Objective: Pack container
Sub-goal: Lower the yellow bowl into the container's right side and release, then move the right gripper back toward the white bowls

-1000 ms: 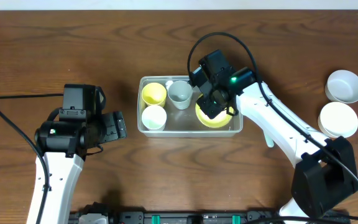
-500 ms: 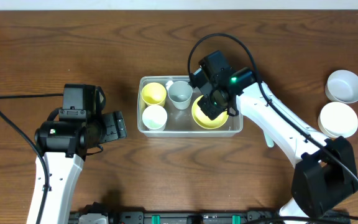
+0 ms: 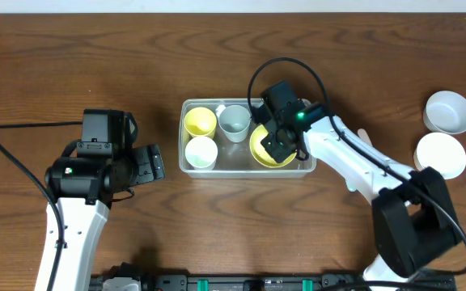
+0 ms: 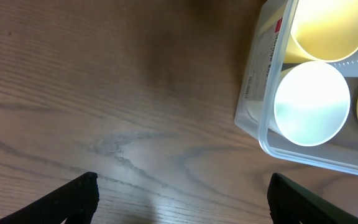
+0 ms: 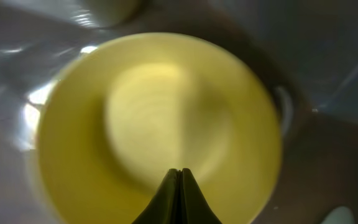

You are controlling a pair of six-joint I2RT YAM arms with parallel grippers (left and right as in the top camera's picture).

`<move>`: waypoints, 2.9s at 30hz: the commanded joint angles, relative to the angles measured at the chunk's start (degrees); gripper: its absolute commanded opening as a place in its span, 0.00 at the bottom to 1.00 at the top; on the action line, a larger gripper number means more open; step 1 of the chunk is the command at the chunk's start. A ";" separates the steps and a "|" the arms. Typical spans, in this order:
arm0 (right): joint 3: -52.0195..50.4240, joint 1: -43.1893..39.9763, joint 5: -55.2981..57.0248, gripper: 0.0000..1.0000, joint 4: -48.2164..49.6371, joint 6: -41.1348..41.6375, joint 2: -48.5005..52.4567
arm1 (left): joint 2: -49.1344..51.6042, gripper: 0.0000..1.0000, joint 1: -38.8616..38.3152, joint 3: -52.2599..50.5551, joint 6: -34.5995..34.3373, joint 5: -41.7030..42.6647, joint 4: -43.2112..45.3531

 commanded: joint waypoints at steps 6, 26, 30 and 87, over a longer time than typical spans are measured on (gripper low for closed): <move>-0.35 -1.31 7.74 0.01 4.44 2.64 2.25 | -0.04 0.87 0.24 -0.02 -0.57 0.20 0.04; -0.35 -2.86 0.96 0.02 2.40 4.39 2.58 | -0.04 0.87 0.24 -0.02 -0.57 0.20 0.04; -0.37 -2.91 2.16 0.01 3.87 4.52 2.58 | -0.04 0.87 0.24 -0.02 -0.57 0.20 0.02; 0.20 -2.91 7.23 0.25 6.36 12.11 -8.28 | -0.04 0.87 0.24 -0.02 -0.57 0.20 0.04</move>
